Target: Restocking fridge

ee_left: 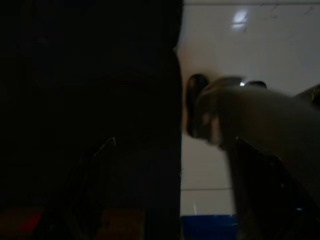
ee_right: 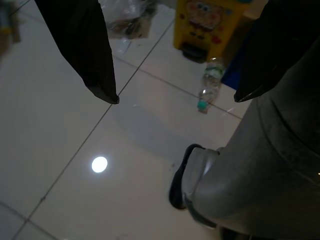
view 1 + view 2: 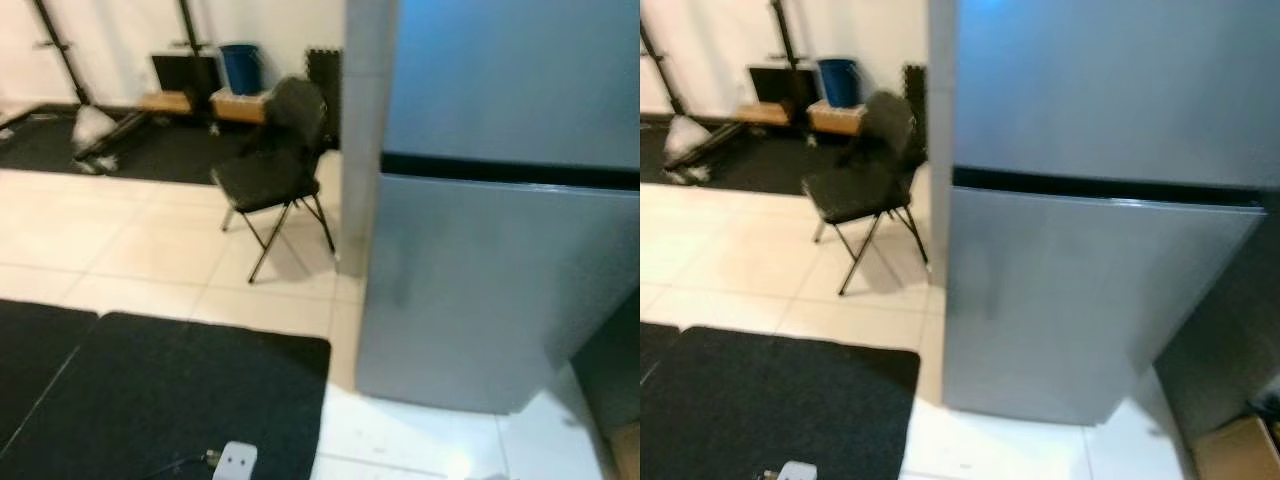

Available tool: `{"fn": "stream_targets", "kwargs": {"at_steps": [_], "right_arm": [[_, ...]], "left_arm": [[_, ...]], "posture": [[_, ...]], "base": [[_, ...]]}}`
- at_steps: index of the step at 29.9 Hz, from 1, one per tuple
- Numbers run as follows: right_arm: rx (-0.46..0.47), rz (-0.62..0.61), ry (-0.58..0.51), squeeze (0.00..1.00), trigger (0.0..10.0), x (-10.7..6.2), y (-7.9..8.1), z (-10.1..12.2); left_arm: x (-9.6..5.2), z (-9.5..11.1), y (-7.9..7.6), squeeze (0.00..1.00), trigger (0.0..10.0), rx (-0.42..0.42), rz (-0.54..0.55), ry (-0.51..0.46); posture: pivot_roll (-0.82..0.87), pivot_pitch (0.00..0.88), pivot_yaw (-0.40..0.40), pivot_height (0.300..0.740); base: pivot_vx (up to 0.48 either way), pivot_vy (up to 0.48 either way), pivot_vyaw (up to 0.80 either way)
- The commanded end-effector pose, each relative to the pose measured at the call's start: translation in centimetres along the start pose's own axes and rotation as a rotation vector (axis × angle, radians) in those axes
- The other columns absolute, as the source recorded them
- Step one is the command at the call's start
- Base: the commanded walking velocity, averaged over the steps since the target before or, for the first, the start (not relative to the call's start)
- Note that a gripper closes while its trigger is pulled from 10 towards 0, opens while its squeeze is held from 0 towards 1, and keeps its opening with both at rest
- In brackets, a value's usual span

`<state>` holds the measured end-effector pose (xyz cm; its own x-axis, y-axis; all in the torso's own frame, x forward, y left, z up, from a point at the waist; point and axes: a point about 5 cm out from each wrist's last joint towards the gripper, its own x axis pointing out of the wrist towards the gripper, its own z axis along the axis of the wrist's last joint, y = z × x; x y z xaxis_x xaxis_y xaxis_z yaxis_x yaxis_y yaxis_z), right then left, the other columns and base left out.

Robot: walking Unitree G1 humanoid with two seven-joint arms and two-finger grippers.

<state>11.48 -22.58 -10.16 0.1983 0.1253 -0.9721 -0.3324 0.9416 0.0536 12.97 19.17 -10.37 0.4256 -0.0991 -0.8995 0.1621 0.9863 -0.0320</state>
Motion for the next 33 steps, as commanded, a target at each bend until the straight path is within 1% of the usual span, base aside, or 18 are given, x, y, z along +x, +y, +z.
{"fn": "stream_targets", "kwargs": {"at_steps": [1, 14, 33], "right_arm": [[-0.004, 0.004, -0.004, 0.00, 10.0, -0.01, 0.01, 0.02], [-0.002, 0.020, 0.001, 0.00, 10.0, 0.02, 0.22, -0.32], [-0.010, 0.035, -0.004, 0.00, 10.0, 0.05, 0.29, 0.24]], "left_arm": [[-0.05, -0.39, 0.03, 0.00, 10.0, 0.003, 0.001, 0.019], [-0.05, -0.43, 0.00, 0.00, 10.0, -0.001, 0.001, 0.020], [-0.03, -0.42, -0.08, 0.00, 10.0, 0.000, 0.004, 0.020]], "posture": [[-0.02, 0.000, -0.033, 0.740], [-0.02, 0.000, -0.032, 0.740], [-0.02, 0.000, -0.037, 0.740]], "base": [[0.000, 0.000, 0.79], [0.000, 0.000, 0.79], [0.000, 0.000, 0.79]]}}
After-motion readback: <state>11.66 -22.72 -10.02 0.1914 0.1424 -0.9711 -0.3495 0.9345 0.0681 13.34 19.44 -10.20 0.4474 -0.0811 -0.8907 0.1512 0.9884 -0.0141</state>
